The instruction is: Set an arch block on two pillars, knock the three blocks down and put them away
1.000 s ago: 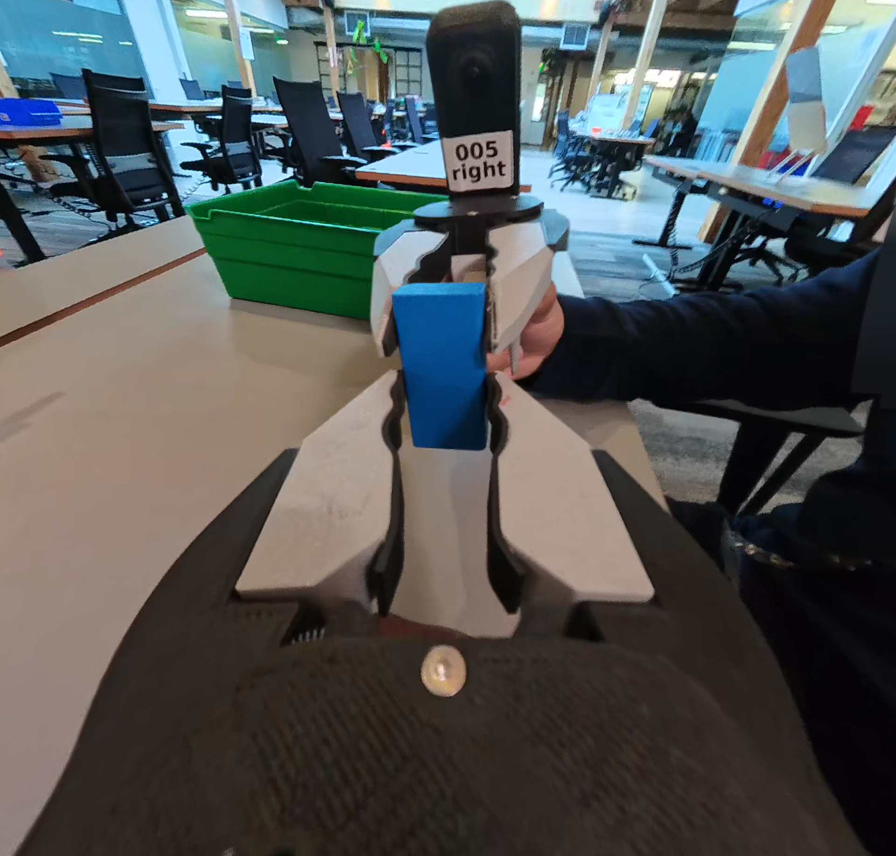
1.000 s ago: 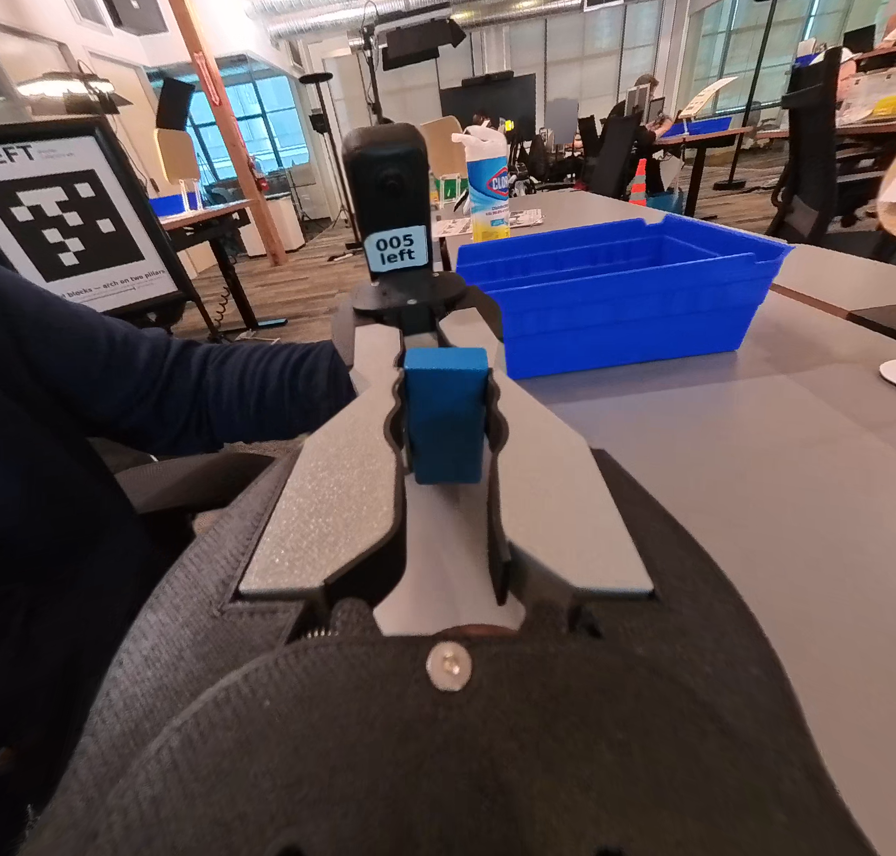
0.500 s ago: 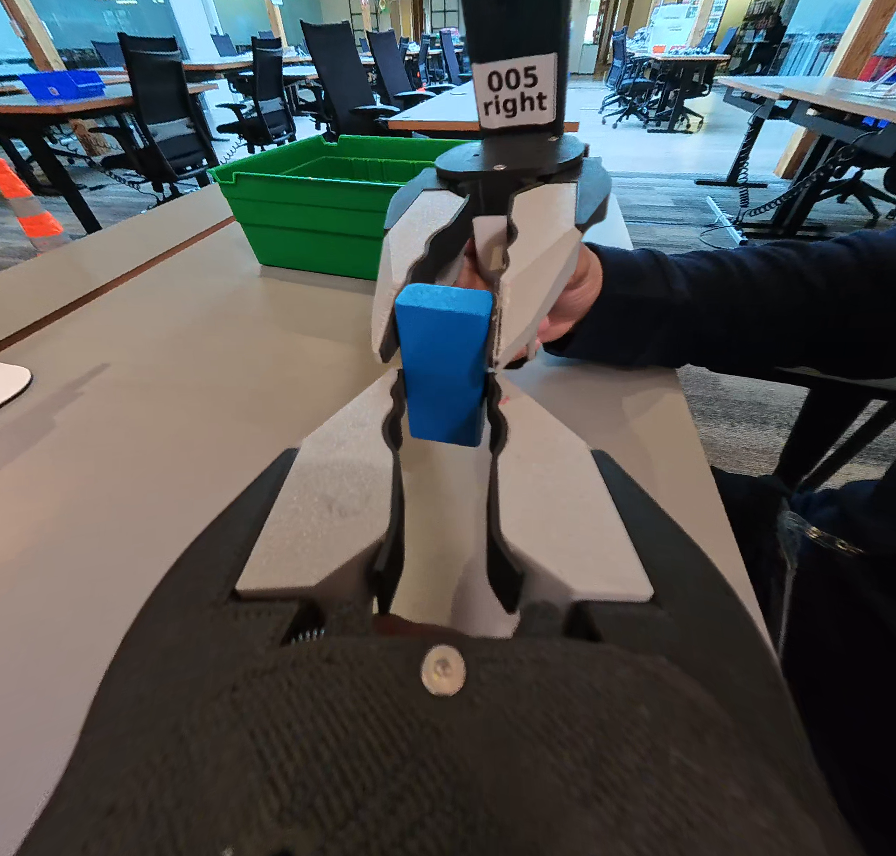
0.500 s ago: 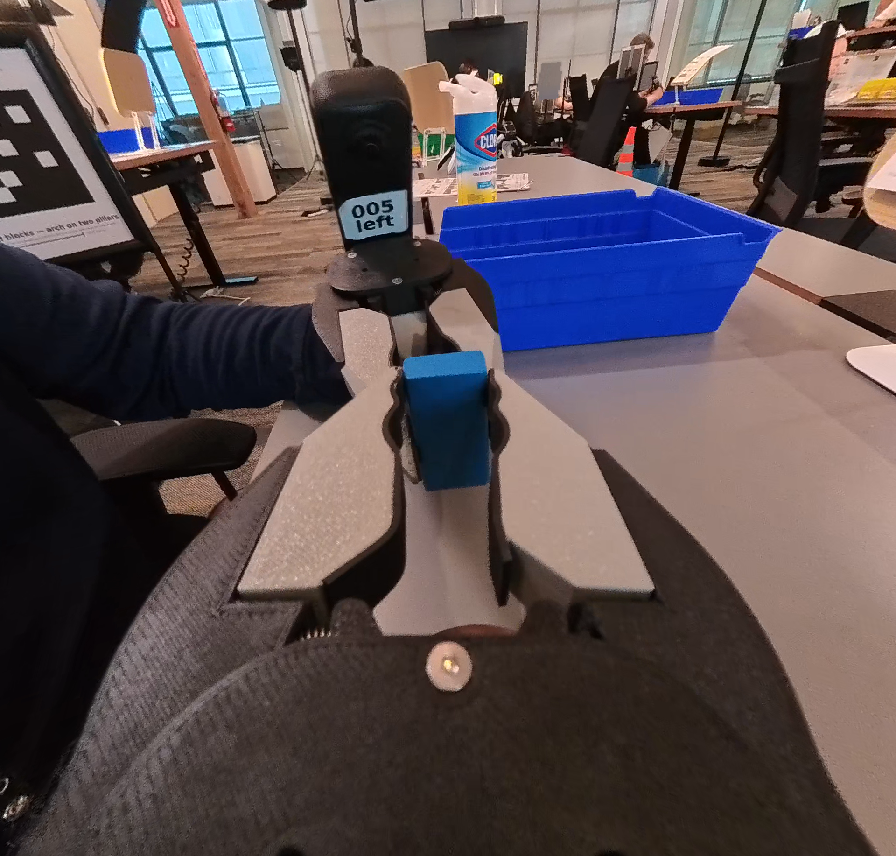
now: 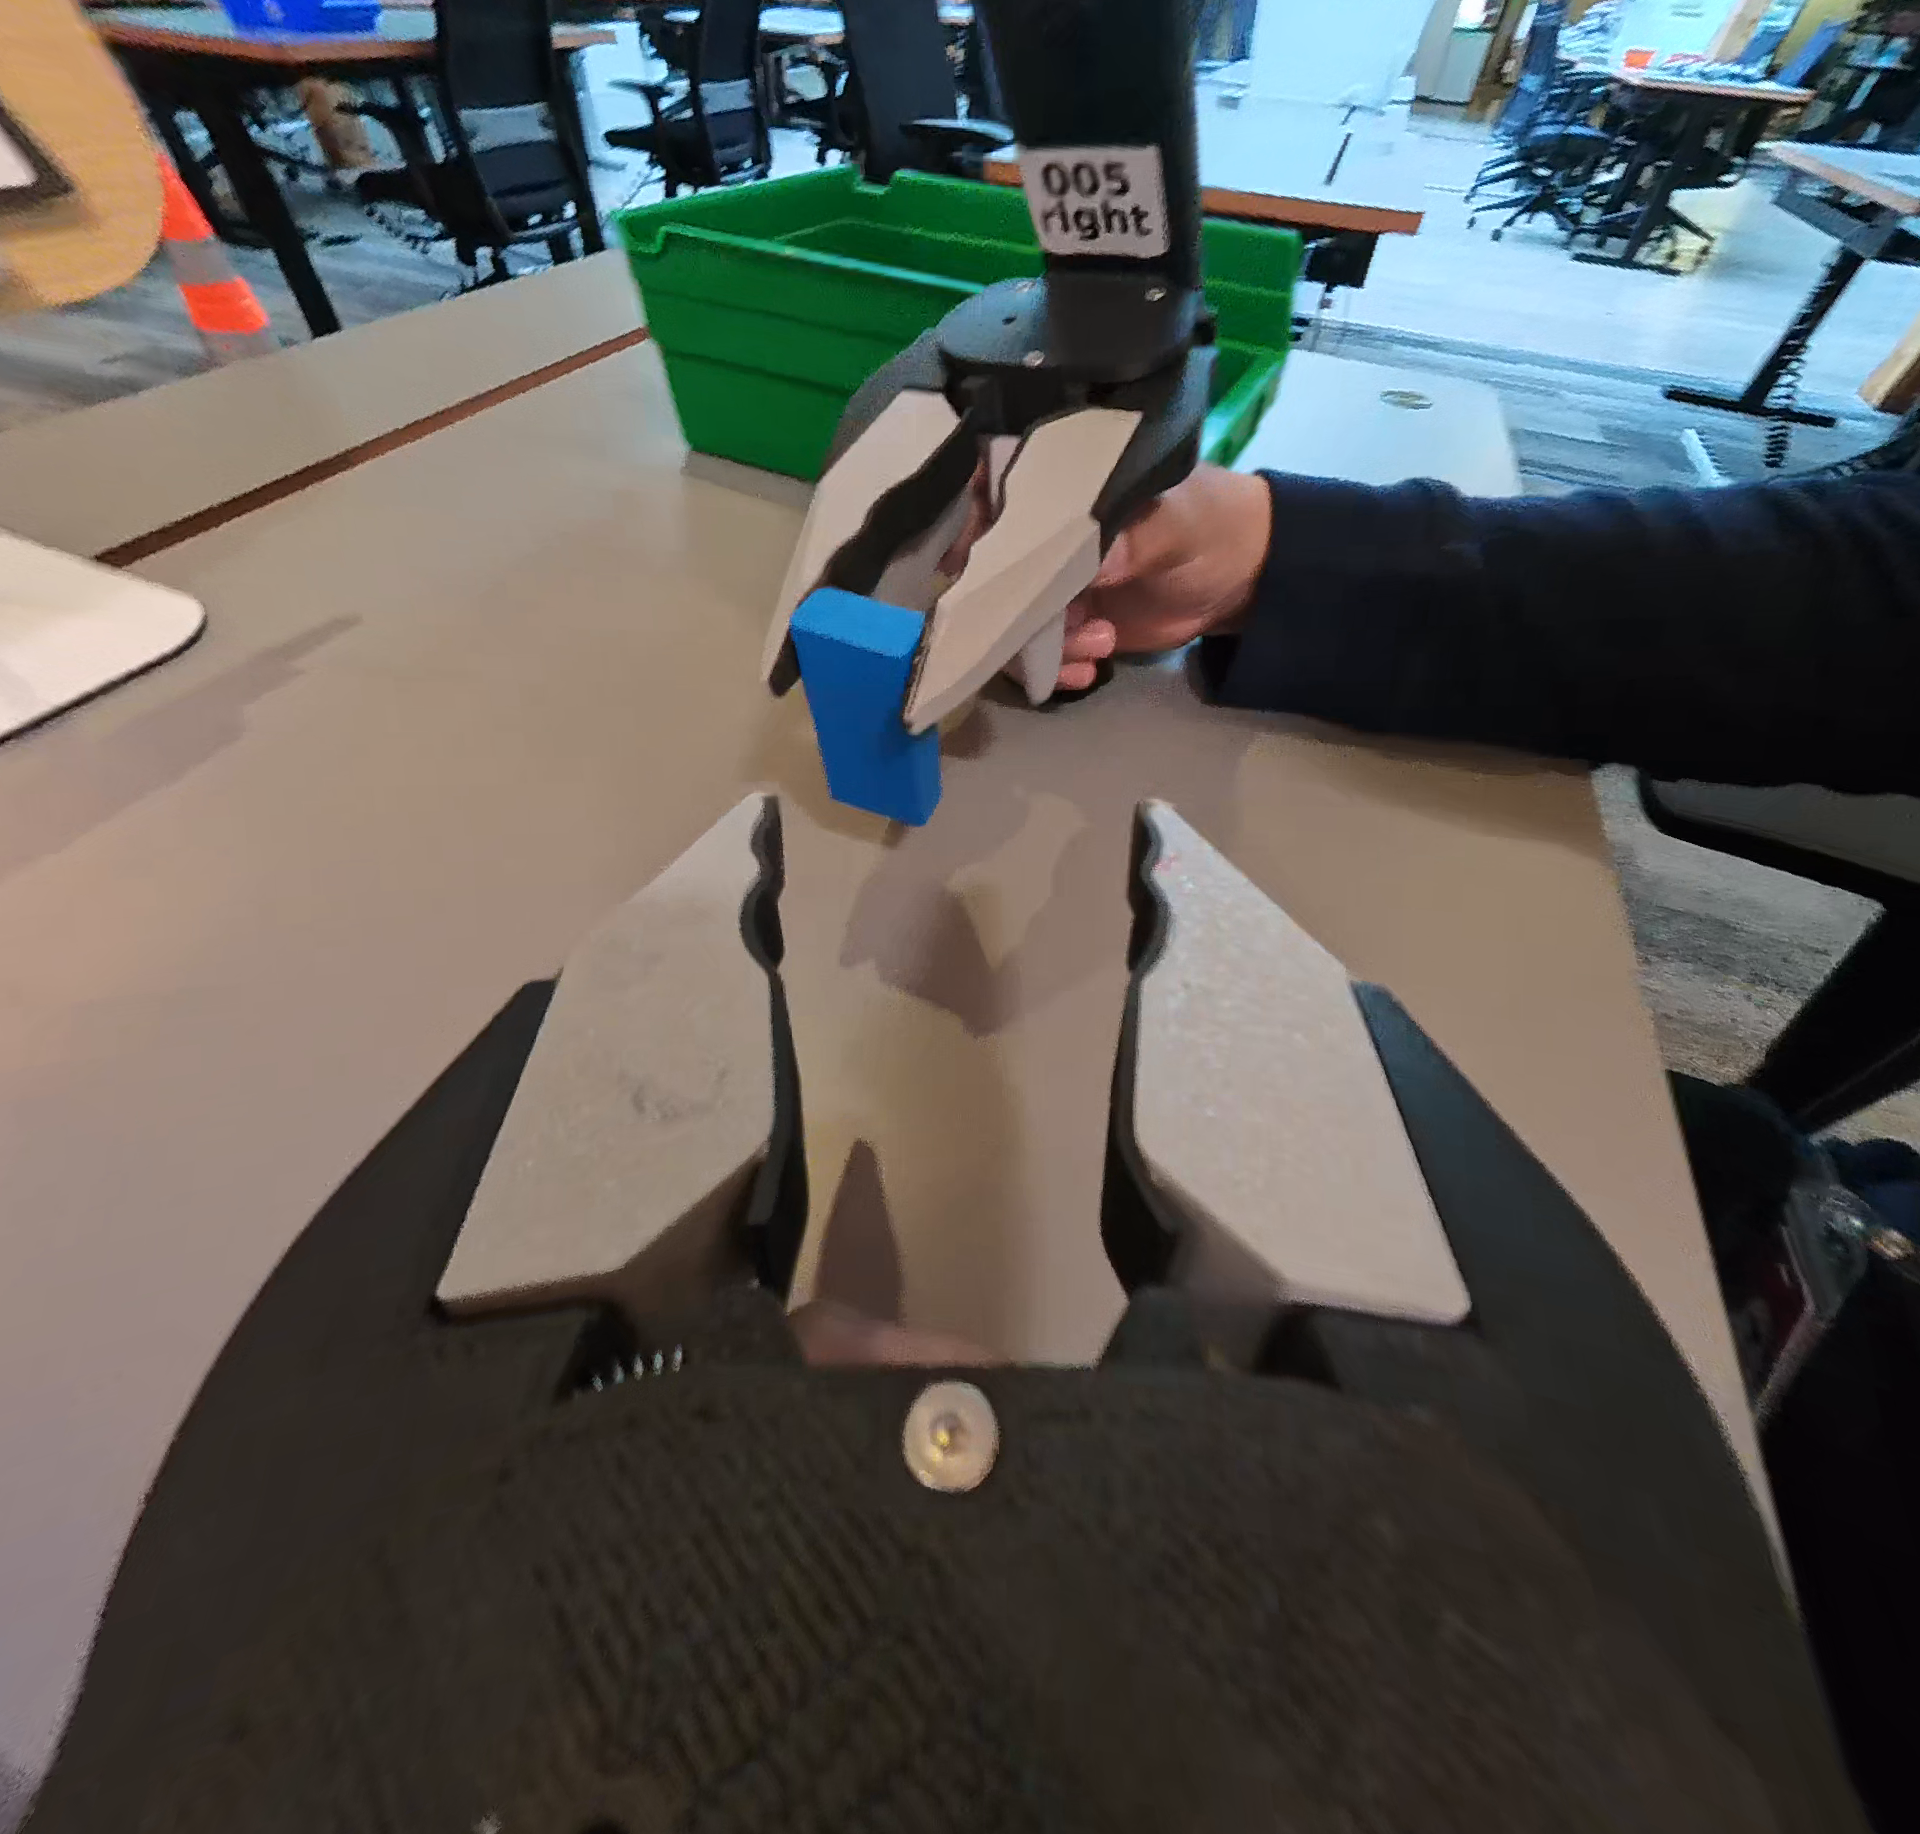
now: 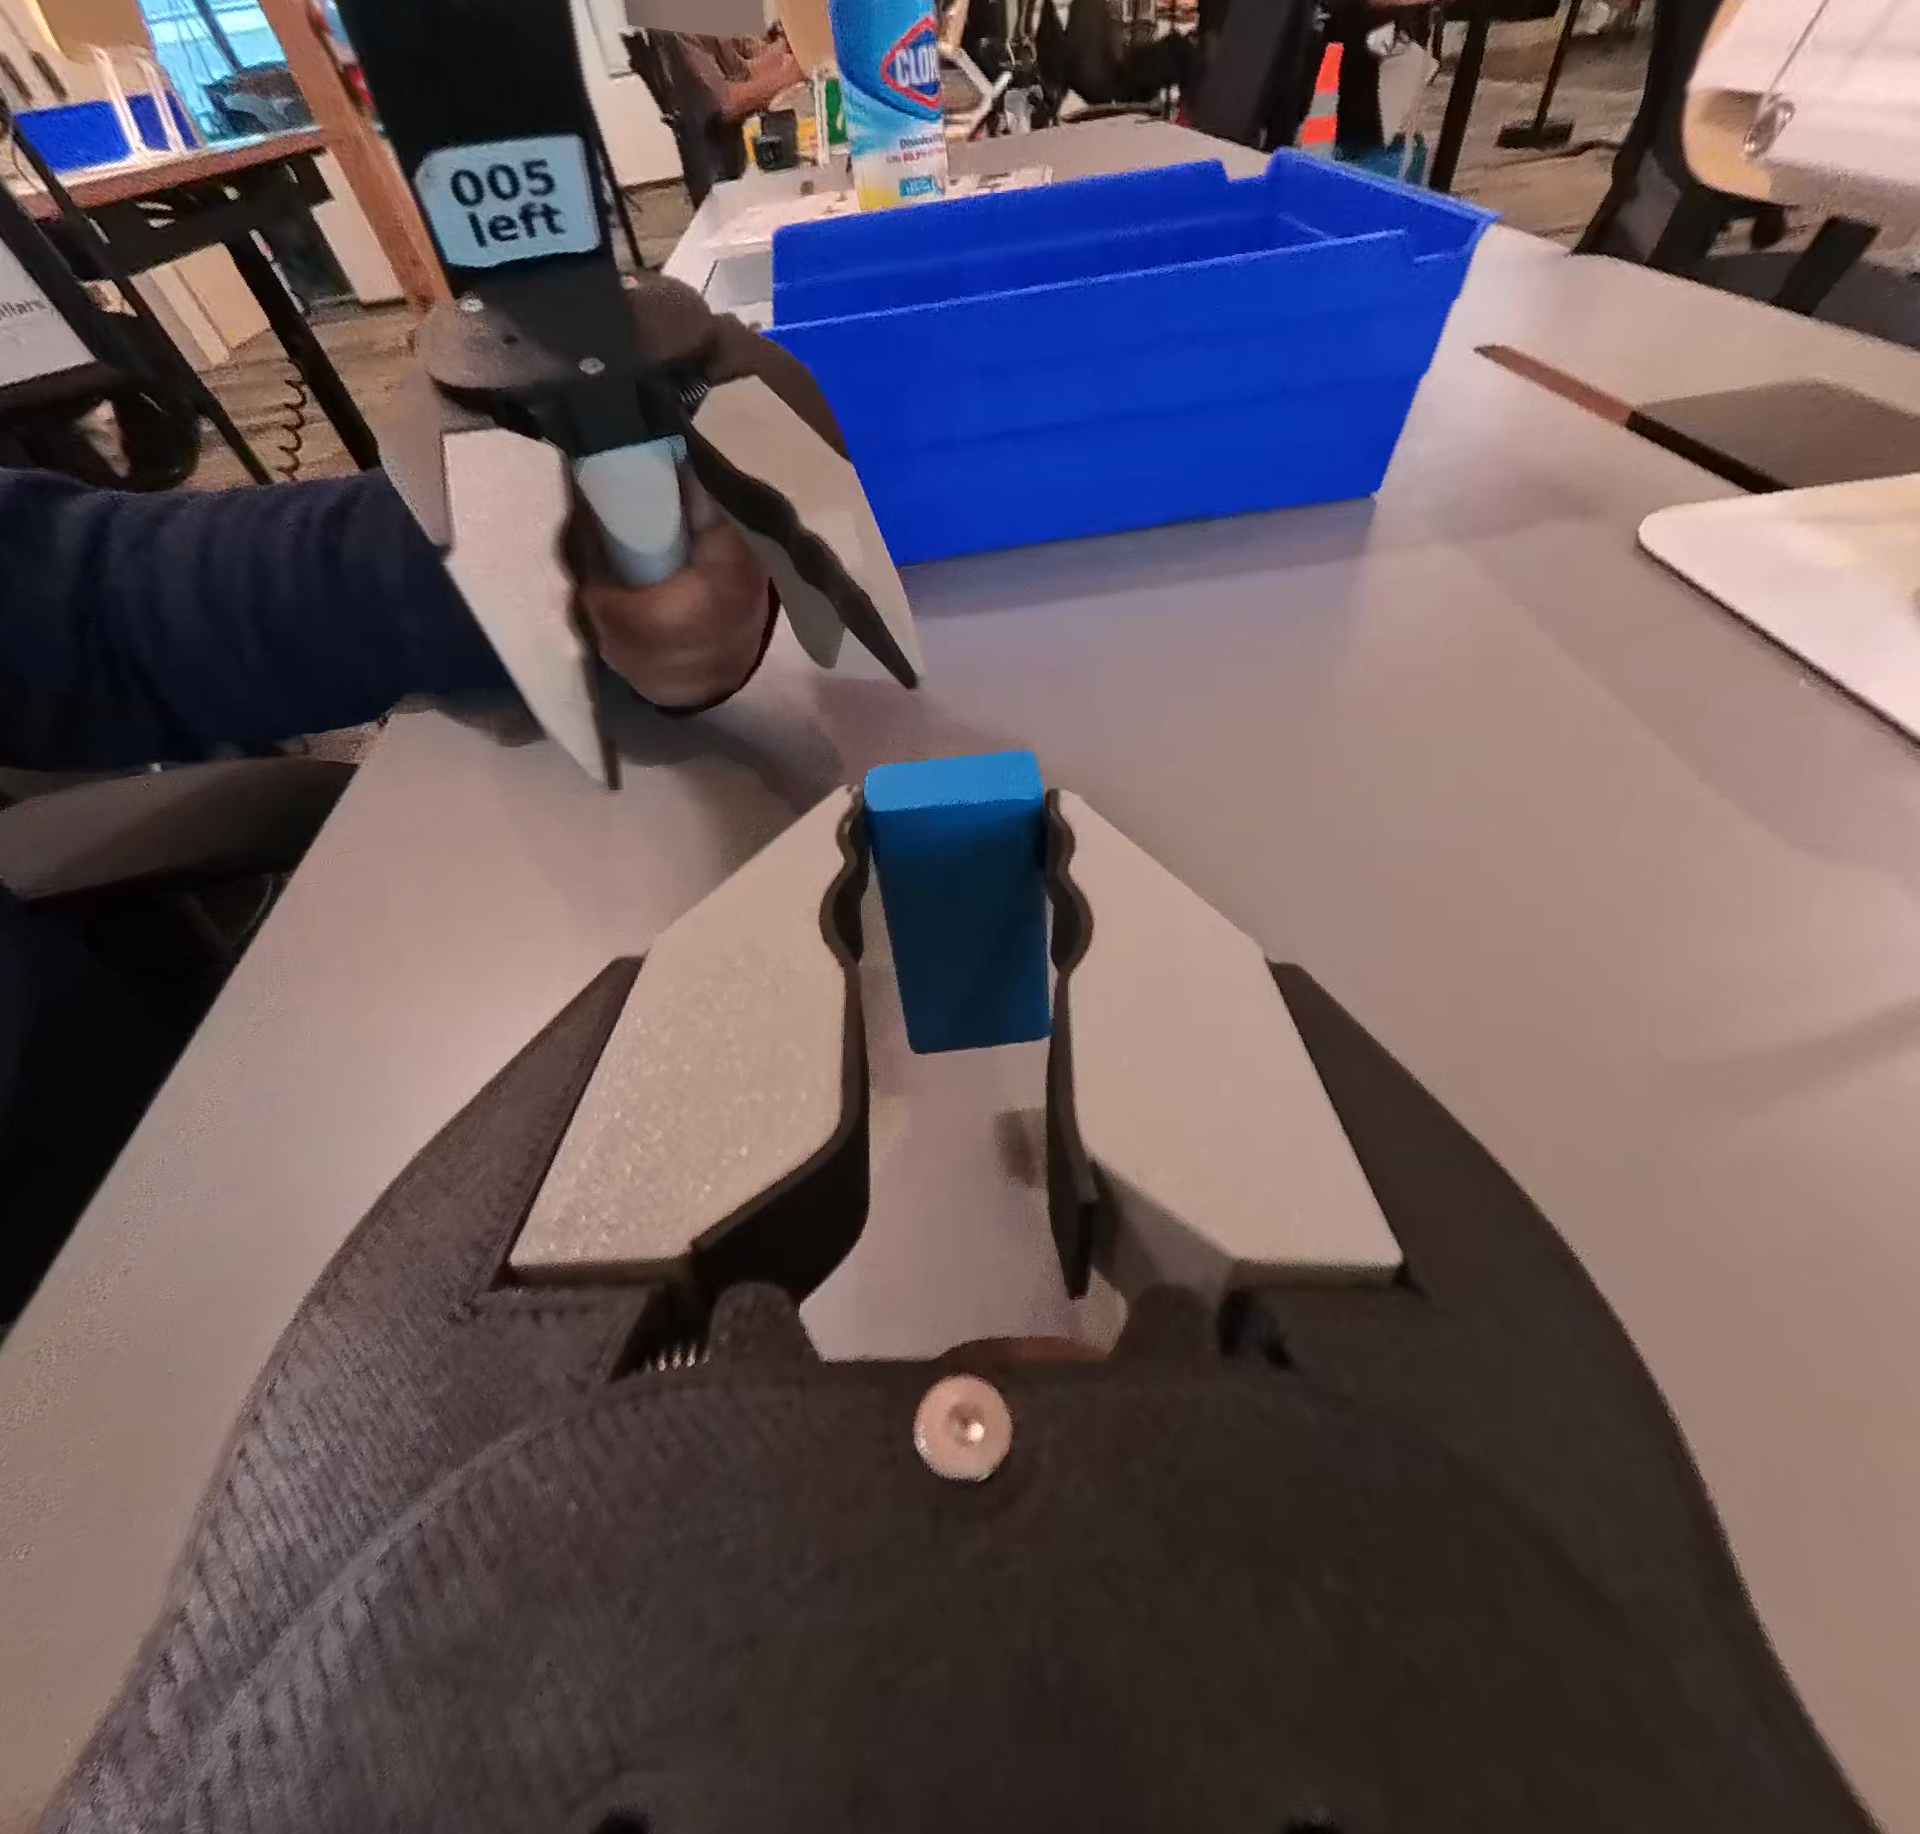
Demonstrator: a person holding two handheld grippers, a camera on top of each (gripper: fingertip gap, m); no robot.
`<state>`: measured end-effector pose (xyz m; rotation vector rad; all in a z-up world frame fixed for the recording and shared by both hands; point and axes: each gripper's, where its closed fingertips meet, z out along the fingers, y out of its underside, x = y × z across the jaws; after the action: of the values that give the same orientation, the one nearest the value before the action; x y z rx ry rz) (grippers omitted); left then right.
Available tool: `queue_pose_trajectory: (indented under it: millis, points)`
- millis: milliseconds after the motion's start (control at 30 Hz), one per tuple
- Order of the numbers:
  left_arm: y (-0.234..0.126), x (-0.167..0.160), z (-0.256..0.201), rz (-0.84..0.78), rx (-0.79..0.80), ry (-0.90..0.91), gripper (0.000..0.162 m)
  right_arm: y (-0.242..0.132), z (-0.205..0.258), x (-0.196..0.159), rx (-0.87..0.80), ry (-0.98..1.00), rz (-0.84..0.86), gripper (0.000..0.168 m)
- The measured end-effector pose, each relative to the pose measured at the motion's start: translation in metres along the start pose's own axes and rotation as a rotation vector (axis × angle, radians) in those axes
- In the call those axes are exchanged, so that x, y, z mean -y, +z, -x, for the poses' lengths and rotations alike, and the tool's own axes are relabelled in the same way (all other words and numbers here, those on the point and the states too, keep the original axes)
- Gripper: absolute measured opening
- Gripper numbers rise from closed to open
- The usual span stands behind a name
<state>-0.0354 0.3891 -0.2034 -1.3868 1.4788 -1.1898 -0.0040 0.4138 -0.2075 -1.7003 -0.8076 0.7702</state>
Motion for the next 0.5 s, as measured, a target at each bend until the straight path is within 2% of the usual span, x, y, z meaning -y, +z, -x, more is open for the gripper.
queue_pose_trajectory:
  millis: [100, 200, 333, 500]
  points:
    - [0.003, -0.016, 0.018, 0.08, 0.071, -0.054, 0.061, 0.002, -0.016, 0.005, -0.029, -0.045, -0.019, 0.03]
    - [0.006, -0.03, 0.029, 0.155, 0.108, -0.117, 0.062, 0.009, -0.028, -0.003, -0.038, -0.051, 0.054, 0.03]
    - [0.006, -0.03, 0.033, 0.156, 0.123, -0.141, 0.058, 0.018, -0.035, -0.003, -0.031, -0.079, 0.072, 0.03]
    - [0.01, -0.033, 0.044, 0.177, 0.18, -0.155, 0.055, 0.022, -0.015, 0.008, 0.08, -0.085, 0.016, 0.03]
